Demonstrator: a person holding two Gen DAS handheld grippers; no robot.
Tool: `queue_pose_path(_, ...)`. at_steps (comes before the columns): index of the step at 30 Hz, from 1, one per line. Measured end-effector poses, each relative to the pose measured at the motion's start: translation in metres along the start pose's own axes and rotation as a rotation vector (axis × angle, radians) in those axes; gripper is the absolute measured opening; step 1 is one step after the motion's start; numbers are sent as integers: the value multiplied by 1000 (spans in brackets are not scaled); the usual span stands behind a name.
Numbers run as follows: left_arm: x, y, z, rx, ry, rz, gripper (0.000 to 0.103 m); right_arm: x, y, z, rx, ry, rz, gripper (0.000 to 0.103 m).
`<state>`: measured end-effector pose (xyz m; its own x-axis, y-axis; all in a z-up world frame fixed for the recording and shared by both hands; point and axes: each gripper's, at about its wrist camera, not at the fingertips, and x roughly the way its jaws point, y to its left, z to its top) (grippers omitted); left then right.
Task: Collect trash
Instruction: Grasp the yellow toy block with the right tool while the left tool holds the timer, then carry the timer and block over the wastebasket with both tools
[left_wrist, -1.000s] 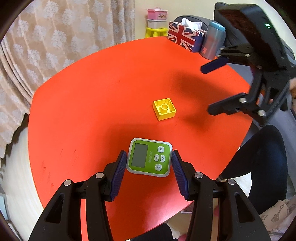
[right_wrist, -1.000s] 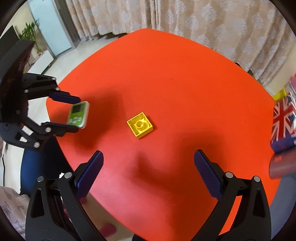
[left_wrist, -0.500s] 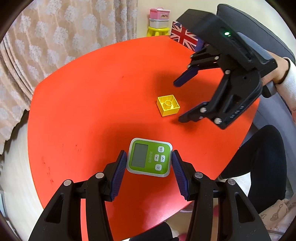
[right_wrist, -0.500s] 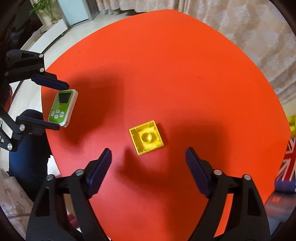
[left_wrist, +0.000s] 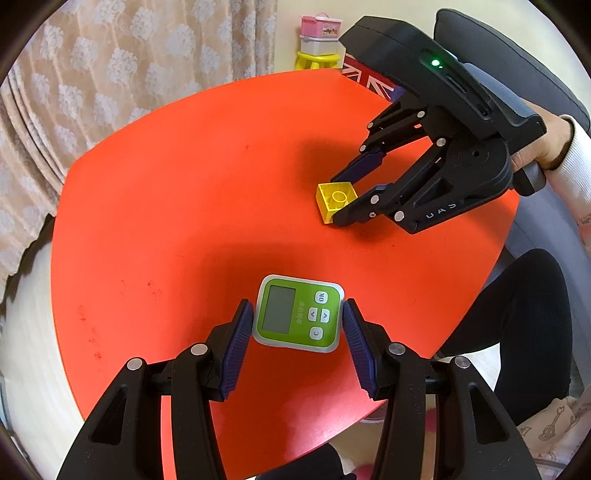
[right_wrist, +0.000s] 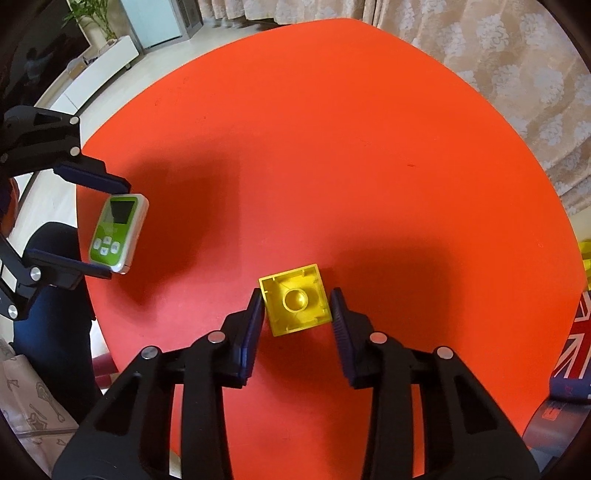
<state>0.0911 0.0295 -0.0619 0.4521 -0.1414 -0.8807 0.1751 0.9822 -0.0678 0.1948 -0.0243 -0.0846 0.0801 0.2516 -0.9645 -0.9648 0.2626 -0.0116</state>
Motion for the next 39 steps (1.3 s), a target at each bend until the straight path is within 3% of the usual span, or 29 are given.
queue_pose_path(16,-8,-17,1,33,-35,-2,49,-50,10,-46,141,-143,-67,36)
queue_pose_path(31,-39,-56,-11,83,-124,-3,49,-113,40,-125,287,-336,-90,36)
queue_pose_path(39,-50,-73,-25,82,-155,-14,49,-128,66,-152,308,-379,-79,36)
